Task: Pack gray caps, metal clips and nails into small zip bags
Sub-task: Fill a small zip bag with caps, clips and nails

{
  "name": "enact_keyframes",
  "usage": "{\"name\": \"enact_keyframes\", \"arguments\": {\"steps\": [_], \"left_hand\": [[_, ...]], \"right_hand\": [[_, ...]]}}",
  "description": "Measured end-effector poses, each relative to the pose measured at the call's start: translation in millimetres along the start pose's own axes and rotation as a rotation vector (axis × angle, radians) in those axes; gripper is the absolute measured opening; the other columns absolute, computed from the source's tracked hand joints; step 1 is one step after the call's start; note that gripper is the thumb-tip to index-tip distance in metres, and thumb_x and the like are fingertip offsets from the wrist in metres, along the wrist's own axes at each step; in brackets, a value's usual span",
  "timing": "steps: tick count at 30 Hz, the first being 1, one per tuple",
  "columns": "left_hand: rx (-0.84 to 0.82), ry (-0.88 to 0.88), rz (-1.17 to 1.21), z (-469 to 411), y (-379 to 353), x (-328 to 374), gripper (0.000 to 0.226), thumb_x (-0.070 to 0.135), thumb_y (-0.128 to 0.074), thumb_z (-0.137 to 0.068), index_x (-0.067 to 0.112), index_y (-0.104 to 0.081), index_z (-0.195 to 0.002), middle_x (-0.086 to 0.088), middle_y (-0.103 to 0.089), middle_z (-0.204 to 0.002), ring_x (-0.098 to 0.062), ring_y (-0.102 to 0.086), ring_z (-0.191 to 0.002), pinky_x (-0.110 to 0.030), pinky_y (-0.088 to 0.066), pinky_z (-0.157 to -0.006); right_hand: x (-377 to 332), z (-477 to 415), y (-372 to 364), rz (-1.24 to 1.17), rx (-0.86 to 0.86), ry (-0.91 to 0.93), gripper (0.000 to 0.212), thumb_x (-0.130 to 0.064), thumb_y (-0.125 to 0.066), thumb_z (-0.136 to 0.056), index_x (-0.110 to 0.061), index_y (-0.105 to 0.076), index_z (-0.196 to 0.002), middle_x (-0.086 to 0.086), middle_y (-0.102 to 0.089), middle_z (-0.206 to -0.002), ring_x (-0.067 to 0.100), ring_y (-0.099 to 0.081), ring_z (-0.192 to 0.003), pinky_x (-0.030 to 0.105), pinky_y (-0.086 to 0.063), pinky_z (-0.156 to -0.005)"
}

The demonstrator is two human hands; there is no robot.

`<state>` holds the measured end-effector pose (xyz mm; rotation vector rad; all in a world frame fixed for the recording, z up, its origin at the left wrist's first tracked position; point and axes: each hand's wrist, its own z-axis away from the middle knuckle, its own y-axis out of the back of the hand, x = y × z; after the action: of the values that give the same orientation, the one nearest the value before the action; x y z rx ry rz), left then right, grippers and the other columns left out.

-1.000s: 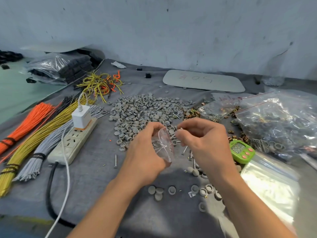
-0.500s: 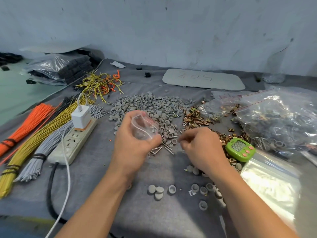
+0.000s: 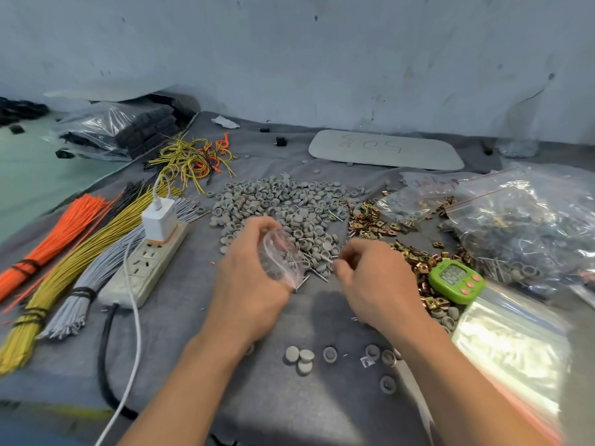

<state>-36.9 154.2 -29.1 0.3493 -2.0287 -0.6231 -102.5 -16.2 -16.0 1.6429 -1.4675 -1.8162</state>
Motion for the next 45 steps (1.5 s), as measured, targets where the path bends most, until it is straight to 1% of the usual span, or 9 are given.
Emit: {"name": "enact_keyframes", "arguments": {"steps": [5,10,15,19,22,25,30,36,45], "left_hand": [[-0.141,-0.018,-0.080,1.6,-18.1,6.4,0.072,0.022,-0.086,-0.068,0.056,-0.040,-0.110,0.017,-0.062,-0.105,-0.008,-0.060,-0.096,-0.029,-0.048,-0.077],[-0.162,-0.059,-0.036,2.3,-20.3,9.5,0.070,0.021,-0.083,-0.070,0.058,-0.041,-0.110,0.021,-0.064,-0.102,0.001,-0.059,-0.091,-0.012,-0.039,-0.066],[-0.078,-0.077,0.121,1.9,-12.4,9.8,0.064,0.024,-0.090,-0.067,0.049,-0.050,-0.110,0.027,-0.067,-0.100,0.005,-0.064,-0.086,-0.012,-0.046,-0.066],[0.055,-0.023,0.294,-4.8,1.0,-1.8,0.068,0.007,-0.093,-0.067,0.043,-0.055,-0.111,0.020,-0.071,-0.103,0.004,-0.067,-0.096,-0.004,-0.045,-0.076],[0.294,-0.030,0.341,-11.2,14.5,-10.9,0.067,0.001,-0.091,-0.069,0.036,-0.056,-0.115,0.018,-0.072,-0.103,0.001,-0.069,-0.096,-0.006,-0.047,-0.080],[0.420,-0.082,0.274,-12.1,24.7,-19.6,0.070,0.002,-0.090,-0.070,0.037,-0.053,-0.118,0.029,-0.065,-0.105,0.001,-0.065,-0.102,-0.011,-0.046,-0.090],[0.322,-0.016,0.151,-4.3,24.2,-22.8,0.071,0.012,-0.090,-0.069,0.049,-0.051,-0.115,0.031,-0.066,-0.102,0.015,-0.062,-0.095,0.002,-0.038,-0.076],[0.258,0.001,0.071,-3.3,28.3,-22.6,0.075,0.014,-0.090,-0.067,0.055,-0.047,-0.112,0.040,-0.061,-0.106,0.017,-0.059,-0.094,0.003,-0.037,-0.074],[-0.025,0.008,-0.042,1.7,5.9,-12.0,0.079,0.011,-0.086,-0.063,0.054,-0.045,-0.114,0.017,-0.064,-0.105,-0.001,-0.061,-0.093,-0.016,-0.046,-0.073]], "right_hand": [[-3.4,11.8,16.1,-0.323,0.087,0.234,0.017,-0.023,-0.077,-0.085,-0.030,-0.070,-0.072,-0.016,-0.064,-0.061,0.005,-0.056,-0.053,0.016,-0.041,-0.051],[-10.1,17.4,10.3,-0.166,0.086,0.383,0.014,-0.029,-0.079,-0.087,-0.032,-0.074,-0.073,-0.026,-0.050,-0.049,0.011,-0.044,-0.050,0.028,-0.039,-0.077],[-11.1,11.5,7.2,-0.475,0.124,0.253,0.013,-0.033,-0.077,-0.091,-0.039,-0.080,-0.079,-0.019,-0.068,-0.060,0.015,-0.056,-0.050,0.035,-0.046,-0.049],[-0.8,-3.1,6.2,-0.455,0.289,0.142,0.022,-0.035,-0.074,-0.094,-0.032,-0.079,-0.073,-0.017,-0.063,-0.054,0.007,-0.055,-0.050,0.019,-0.041,-0.047],[-4.3,-5.2,-8.6,-0.294,0.060,0.109,0.012,-0.026,-0.073,-0.095,-0.030,-0.081,-0.087,-0.022,-0.067,-0.067,-0.001,-0.063,-0.061,0.010,-0.046,-0.054],[-11.0,-4.3,-29.9,-0.041,-0.147,0.188,0.023,-0.015,-0.066,-0.095,-0.032,-0.080,-0.101,-0.011,-0.075,-0.095,0.011,-0.069,-0.086,0.034,-0.059,-0.084],[-16.5,-7.0,-51.6,0.181,-0.221,0.239,0.028,-0.018,-0.057,-0.095,-0.036,-0.063,-0.115,-0.006,-0.059,-0.112,0.024,-0.057,-0.107,0.042,-0.045,-0.091],[-10.4,-5.7,-42.6,0.222,-0.175,0.182,0.015,-0.027,-0.061,-0.095,-0.031,-0.054,-0.082,-0.008,-0.062,-0.091,0.023,-0.061,-0.091,0.039,-0.044,-0.085],[-5.0,-2.9,2.8,-0.461,0.108,0.024,0.017,-0.030,-0.077,-0.088,-0.030,-0.077,-0.072,-0.014,-0.072,-0.065,0.001,-0.059,-0.053,0.022,-0.045,-0.054]]}}
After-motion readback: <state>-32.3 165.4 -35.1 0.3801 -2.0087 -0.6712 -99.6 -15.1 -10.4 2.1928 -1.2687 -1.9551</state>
